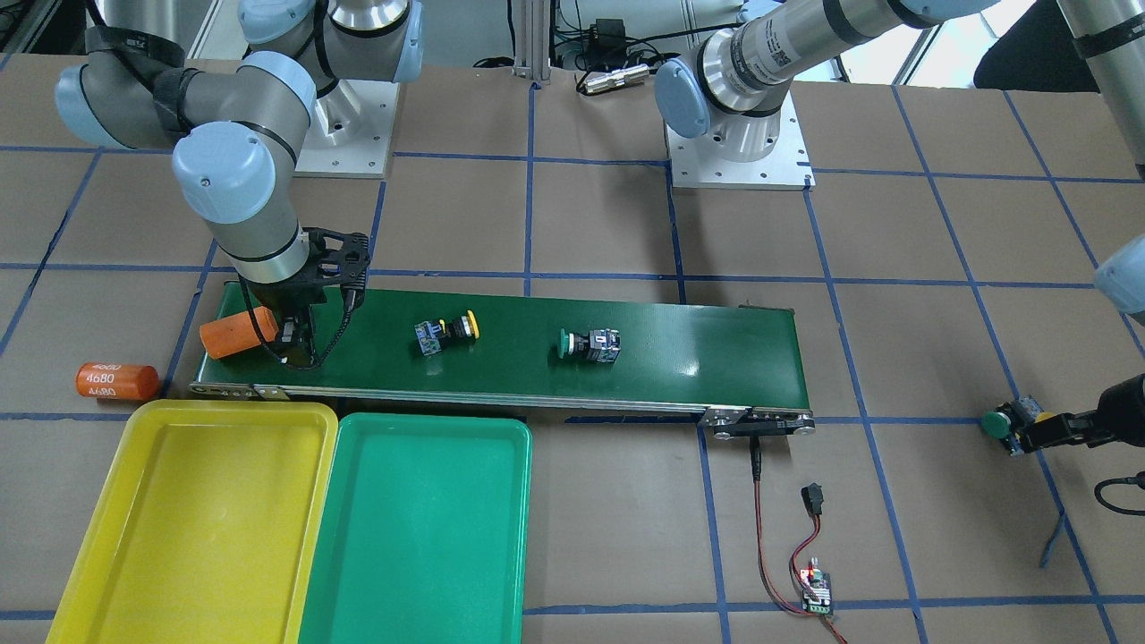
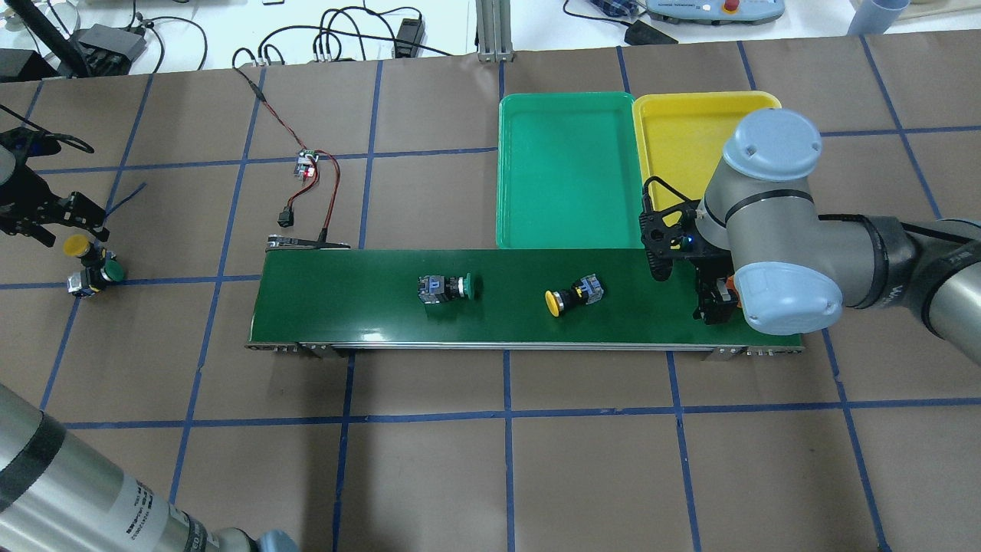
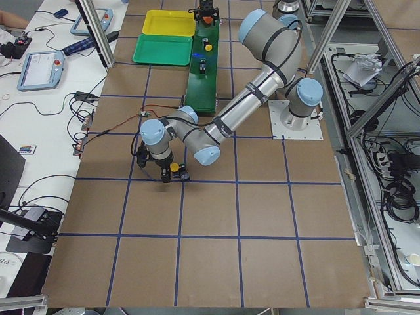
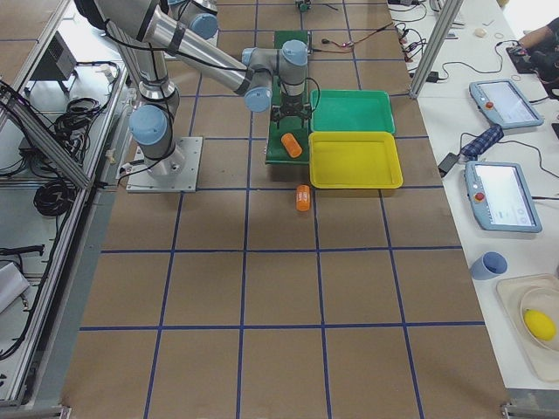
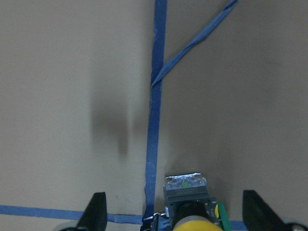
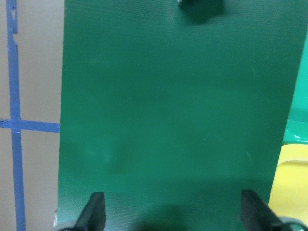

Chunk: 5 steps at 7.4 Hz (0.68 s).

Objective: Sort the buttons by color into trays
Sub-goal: 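Lower the left gripper onto a yellow-capped push button and grasp it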

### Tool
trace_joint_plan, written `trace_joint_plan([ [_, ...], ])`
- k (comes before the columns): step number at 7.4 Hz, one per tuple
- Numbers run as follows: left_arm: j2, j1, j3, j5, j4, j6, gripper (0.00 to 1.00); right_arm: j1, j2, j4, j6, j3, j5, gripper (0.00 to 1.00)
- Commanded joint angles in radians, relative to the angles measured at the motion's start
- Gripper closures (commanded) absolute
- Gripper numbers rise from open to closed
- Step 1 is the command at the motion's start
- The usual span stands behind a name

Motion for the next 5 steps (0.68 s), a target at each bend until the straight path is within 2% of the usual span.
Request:
trace_joint_plan([
  [1, 0.003, -0.002, -0.01, 0.005, -0.005, -0.001, 0.29, 0.0, 0.0, 0.0, 0.0, 0.0, 0.0, 0.0],
  [2, 0.004, 0.0, -0.008, -0.004, -0.006, 0.002, 0.7, 0.0, 0.0, 0.0, 0.0, 0.0, 0.0, 0.0],
  [3, 0.013, -0.003, -0.01, -0.006, -0.017, 0.002, 0.91, 0.0, 0.0, 0.0, 0.0, 0.0, 0.0, 0.0],
  [5, 0.01, 0.001, -0.013, -0.014, -0.028, 0.011, 1.0, 0.0, 0.0, 0.0, 0.0, 0.0, 0.0, 0.0],
])
